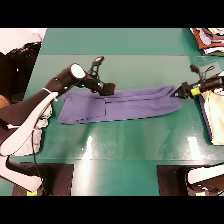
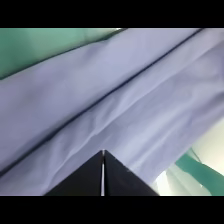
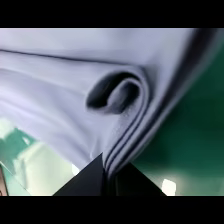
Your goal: Fold the shirts.
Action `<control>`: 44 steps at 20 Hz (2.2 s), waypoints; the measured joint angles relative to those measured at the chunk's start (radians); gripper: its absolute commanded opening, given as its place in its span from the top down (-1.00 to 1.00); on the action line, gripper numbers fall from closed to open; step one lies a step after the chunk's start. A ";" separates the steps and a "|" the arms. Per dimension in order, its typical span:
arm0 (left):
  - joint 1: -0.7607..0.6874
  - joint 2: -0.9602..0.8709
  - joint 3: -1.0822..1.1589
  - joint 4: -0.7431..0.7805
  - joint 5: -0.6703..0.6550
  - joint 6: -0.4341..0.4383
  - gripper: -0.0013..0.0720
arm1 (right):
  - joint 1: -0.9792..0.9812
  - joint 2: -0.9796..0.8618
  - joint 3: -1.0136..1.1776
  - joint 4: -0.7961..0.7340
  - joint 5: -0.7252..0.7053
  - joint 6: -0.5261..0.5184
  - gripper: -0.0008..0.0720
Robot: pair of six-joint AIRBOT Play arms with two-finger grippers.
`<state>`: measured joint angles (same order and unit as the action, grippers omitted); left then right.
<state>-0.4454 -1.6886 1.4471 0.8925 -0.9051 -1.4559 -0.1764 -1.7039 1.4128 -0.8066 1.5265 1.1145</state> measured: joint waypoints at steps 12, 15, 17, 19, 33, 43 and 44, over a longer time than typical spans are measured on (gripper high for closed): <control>-0.078 -0.116 0.045 -0.007 0.045 -0.039 0.90 | 0.294 0.217 0.322 0.163 -0.013 0.127 0.94; -0.080 -0.118 0.045 -0.008 0.059 -0.039 0.90 | 0.397 0.220 0.364 0.171 -0.045 0.135 0.94; -0.078 -0.118 0.046 -0.008 0.067 -0.039 0.90 | 0.454 0.220 0.376 0.178 -0.077 0.138 0.94; -0.064 -0.112 0.046 -0.007 0.055 -0.037 0.90 | 0.504 0.212 0.382 0.179 -0.105 0.135 0.94; 0.406 0.372 0.047 0.325 -0.100 -0.031 0.90 | 1.026 -0.090 0.401 0.302 -0.493 -0.028 -0.47; 0.486 0.458 0.045 0.355 -0.218 -0.029 0.89 | 0.894 -0.151 0.454 0.058 -0.261 0.060 -0.31; 0.489 0.459 0.043 0.356 -0.228 -0.029 0.90 | 0.848 -0.140 0.441 0.010 -0.234 0.084 -0.31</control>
<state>0.0433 -1.2301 1.4899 1.2480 -1.1328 -1.4849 0.6716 -1.8442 1.8534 -0.7967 1.2926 1.1988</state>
